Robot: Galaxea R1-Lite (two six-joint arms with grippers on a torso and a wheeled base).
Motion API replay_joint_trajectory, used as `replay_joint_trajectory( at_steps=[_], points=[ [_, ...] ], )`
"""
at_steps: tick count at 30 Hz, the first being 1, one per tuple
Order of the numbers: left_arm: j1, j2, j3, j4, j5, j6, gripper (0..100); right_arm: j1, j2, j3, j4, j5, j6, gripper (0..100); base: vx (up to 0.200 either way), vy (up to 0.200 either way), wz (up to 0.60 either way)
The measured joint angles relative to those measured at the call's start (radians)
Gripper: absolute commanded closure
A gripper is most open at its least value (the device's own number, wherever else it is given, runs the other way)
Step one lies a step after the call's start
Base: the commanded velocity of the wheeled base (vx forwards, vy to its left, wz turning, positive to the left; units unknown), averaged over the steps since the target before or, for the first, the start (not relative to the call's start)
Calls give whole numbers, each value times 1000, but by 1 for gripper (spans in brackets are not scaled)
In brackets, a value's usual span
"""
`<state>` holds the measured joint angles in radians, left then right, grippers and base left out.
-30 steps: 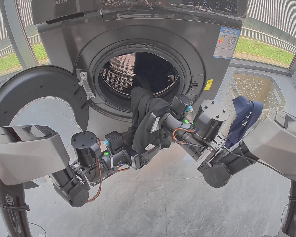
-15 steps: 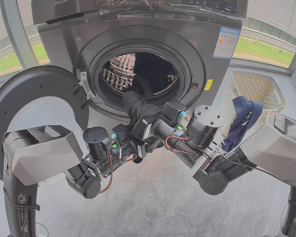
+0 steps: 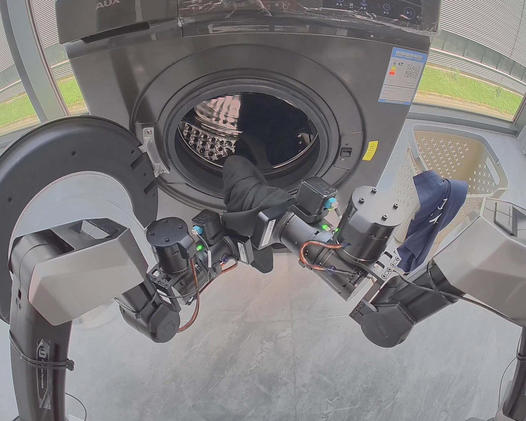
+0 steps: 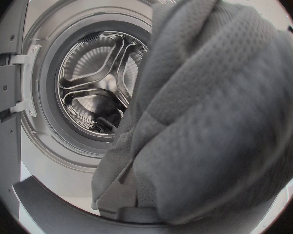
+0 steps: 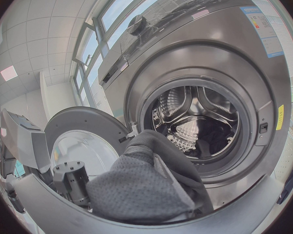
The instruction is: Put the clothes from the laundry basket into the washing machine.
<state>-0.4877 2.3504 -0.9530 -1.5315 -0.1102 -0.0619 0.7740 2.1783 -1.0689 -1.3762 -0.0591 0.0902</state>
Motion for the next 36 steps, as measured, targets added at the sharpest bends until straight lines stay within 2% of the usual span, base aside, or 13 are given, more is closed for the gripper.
replay_joint_trajectory(
  at_steps=[11, 18, 19, 24, 28, 31, 36],
  points=[
    [31, -60, 46, -14, 7, -13, 100, -90, -52, 101, -2, 1, 10, 100, 0, 0, 0],
    [30, -164, 143, -13, 9, -20, 100, -100, -53, 142, -12, 3, 10, 100, 0, 0, 0],
    [29, -179, 159, -14, 11, -20, 100, -97, -50, 144, -14, 3, 10, 0, 0, 0, 0],
    [20, -240, 212, -15, 56, -19, 100, -75, -41, 151, -16, 7, 15, 0, 0, 0, 0],
    [16, -279, 237, -16, 83, -10, 100, -61, -54, 193, -8, 15, 8, 0, 0, 0, 0],
    [10, -310, 263, -16, 95, -2, 100, -53, -79, 267, -5, 38, -10, 0, 0, 0, 0],
    [-7, -382, 346, -16, 107, 5, 100, -39, -147, 455, -11, 77, -28, 0, 0, 0, 0]
  ],
)
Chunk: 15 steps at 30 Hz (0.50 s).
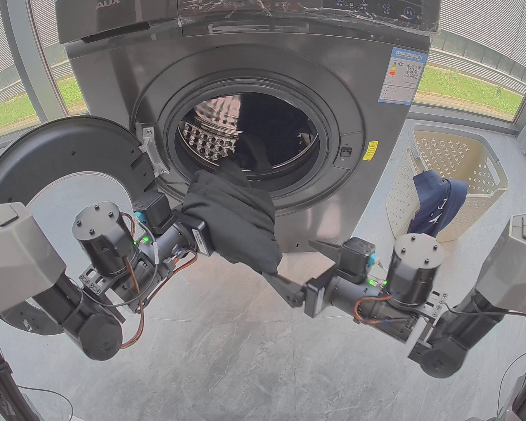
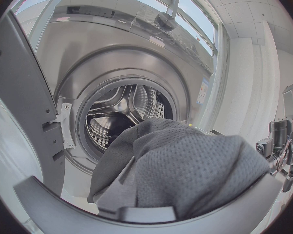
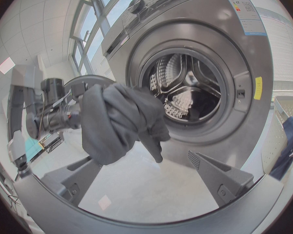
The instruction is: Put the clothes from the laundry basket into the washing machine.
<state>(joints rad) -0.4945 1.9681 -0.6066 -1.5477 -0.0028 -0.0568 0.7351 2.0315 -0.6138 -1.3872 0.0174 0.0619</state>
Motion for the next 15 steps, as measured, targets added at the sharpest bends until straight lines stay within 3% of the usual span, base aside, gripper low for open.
replay_joint_trajectory(
  at_steps=[6, 12, 15],
  points=[
    [-13, -78, 103, 0, 0, 7, 100, -11, -127, 213, -10, 22, -2, 0, 0, 0, 0],
    [-15, -118, 176, 0, -1, 11, 100, -96, -225, 326, -25, 44, -1, 0, 0, 0, 0],
    [-13, -130, 196, 0, -9, 10, 100, -117, -246, 347, -52, 47, 1, 0, 200, 0, 0]
  ],
)
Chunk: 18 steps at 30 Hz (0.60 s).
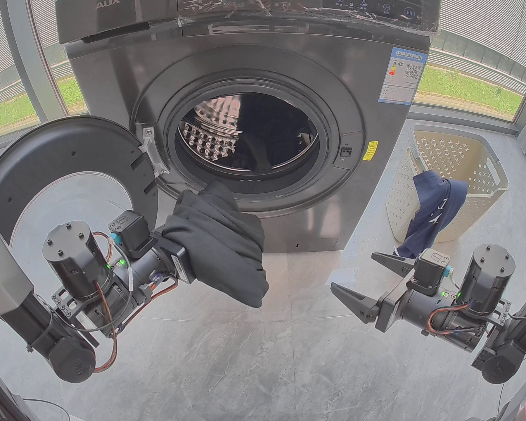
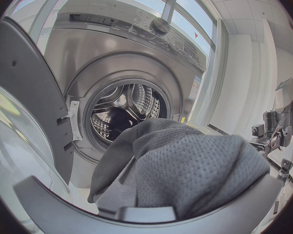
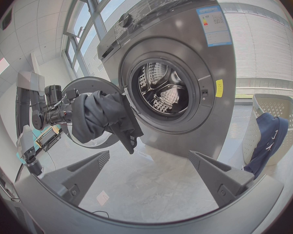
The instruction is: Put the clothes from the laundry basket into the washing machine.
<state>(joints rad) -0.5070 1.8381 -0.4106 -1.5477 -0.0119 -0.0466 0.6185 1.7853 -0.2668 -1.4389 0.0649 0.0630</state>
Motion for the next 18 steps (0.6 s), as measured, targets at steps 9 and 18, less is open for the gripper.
replay_joint_trajectory(
  at_steps=[9, 18],
  points=[
    [-5, -5, 26, 0, -8, 9, 100, -9, -19, 11, -13, 1, 2, 0, 0, 0, 0],
    [-7, 17, 33, 0, -2, 21, 100, -1, -19, 12, -13, 0, 3, 0, 0, 133, 0]
  ],
)
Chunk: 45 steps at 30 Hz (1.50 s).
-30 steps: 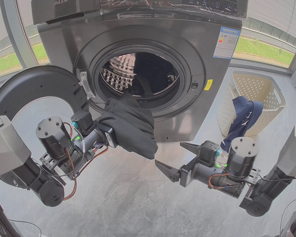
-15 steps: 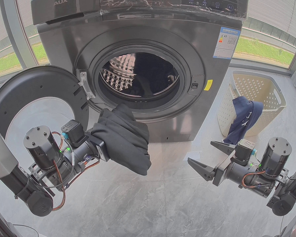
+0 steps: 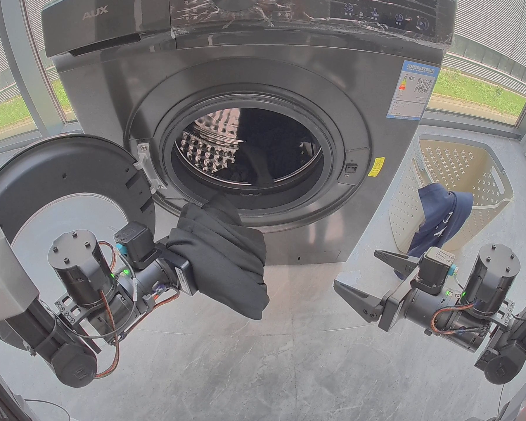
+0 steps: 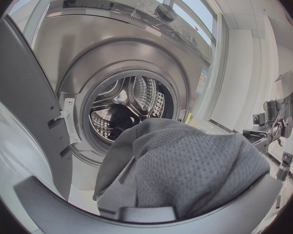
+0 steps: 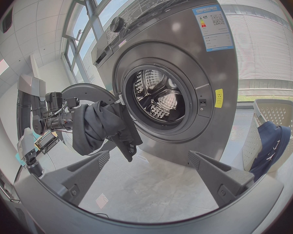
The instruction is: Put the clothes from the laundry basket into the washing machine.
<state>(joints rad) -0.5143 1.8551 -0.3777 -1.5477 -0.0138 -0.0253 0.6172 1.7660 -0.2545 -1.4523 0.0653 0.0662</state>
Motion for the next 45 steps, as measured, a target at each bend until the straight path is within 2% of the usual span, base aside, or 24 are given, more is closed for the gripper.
replay_joint_trajectory(
  at_steps=[3, 5, 15, 24, 36, 42, 45],
  points=[
    [2, 12, 1, -1, 4, 27, 100, 2, 2, 0, 0, 0, 0, 0, 0, 0, 0],
    [2, 18, 1, -1, 4, 31, 100, 2, 3, 0, 0, 0, 0, 0, 0, 0, 0],
    [-2, 24, 9, -1, 1, 29, 100, 2, 12, -1, -1, 0, 0, 0, 0, 0, 0],
    [-1, 29, 14, -1, -2, 31, 100, 5, 18, -3, -1, 0, 0, 0, 200, 0, 0],
    [-7, 32, 18, -1, -2, 34, 100, 5, 19, -2, -2, -1, 1, 0, 0, 0, 0],
    [-7, 32, 16, -1, 0, 38, 100, 7, 19, -1, -1, -1, 1, 0, 0, -200, 0],
    [-9, 32, 16, -1, -1, 37, 100, 6, 19, -1, -1, -1, 1, 0, 0, 0, 0]
  ],
)
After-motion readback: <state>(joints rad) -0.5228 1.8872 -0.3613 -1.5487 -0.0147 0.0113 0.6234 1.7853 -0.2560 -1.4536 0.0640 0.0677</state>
